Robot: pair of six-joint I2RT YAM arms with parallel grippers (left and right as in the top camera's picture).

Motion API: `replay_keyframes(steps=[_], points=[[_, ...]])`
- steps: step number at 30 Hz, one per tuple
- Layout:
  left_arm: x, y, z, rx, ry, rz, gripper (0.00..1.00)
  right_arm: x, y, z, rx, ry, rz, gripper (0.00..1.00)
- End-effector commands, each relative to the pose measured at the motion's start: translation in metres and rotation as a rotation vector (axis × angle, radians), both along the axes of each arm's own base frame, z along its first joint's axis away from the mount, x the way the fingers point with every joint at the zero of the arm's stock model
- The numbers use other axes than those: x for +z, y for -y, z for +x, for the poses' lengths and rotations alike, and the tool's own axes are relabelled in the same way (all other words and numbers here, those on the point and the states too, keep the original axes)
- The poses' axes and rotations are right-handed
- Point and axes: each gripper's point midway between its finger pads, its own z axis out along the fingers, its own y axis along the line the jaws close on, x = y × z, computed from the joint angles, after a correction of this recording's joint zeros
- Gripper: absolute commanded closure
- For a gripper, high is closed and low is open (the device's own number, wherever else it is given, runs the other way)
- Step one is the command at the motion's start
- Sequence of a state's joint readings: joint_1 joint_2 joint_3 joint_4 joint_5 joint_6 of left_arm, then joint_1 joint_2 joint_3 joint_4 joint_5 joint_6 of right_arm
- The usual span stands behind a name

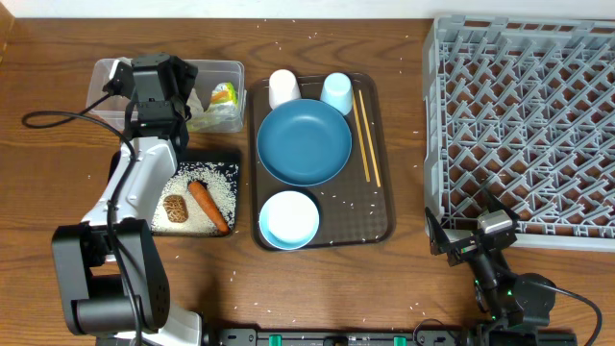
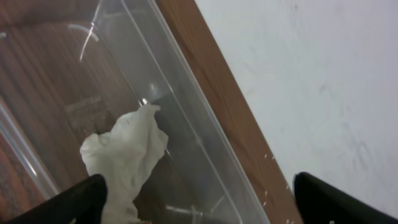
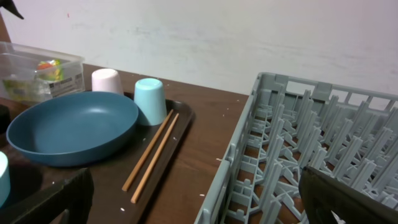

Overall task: Sort waste into correct bins and load items into the dishwasher rack
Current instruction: 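Carry the tissue with the left gripper and drop it into the clear bin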

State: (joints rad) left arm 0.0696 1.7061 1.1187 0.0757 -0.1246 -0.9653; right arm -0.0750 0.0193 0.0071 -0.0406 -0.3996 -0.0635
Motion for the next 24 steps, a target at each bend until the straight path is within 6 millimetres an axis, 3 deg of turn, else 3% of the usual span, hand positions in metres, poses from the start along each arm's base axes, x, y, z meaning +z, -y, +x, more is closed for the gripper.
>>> replay_keyframes(steps=[1, 3, 7, 9, 12, 15, 19, 24], points=[[0.008, 0.015, 0.000, -0.083, 0.012, -0.044, 0.02, -0.001, 0.006, 0.001, -0.026, 0.000, -0.012, 0.01], [0.024, 0.032, -0.001, -0.170, 0.050, -0.096, 0.02, -0.001, 0.006, 0.001, -0.026, 0.000, -0.012, 0.01], [0.080, 0.070, -0.015, -0.363, 0.164, -0.185, 0.02, -0.001, 0.006, 0.001, -0.026, 0.000, -0.012, 0.01], [0.101, 0.083, -0.032, -0.424, 0.181, -0.214, 0.02, -0.001, 0.006, 0.001, -0.026, 0.000, -0.012, 0.01], [0.113, 0.098, -0.070, -0.520, 0.127, -0.209, 0.02, -0.001, 0.006, 0.001, -0.026, 0.000, -0.012, 0.01], [0.104, 0.105, -0.114, -0.576, 0.005, -0.185, 0.02, -0.001, 0.006, 0.001, -0.026, 0.000, -0.012, 0.01], [0.072, 0.107, -0.175, -0.561, -0.236, -0.235, 0.02, -0.001, 0.006, 0.001, -0.026, 0.000, -0.012, 0.01], [0.028, 0.080, -0.236, -0.420, -0.566, -0.187, 0.02, -0.001, 0.006, 0.001, -0.026, 0.000, -0.012, 0.01]])
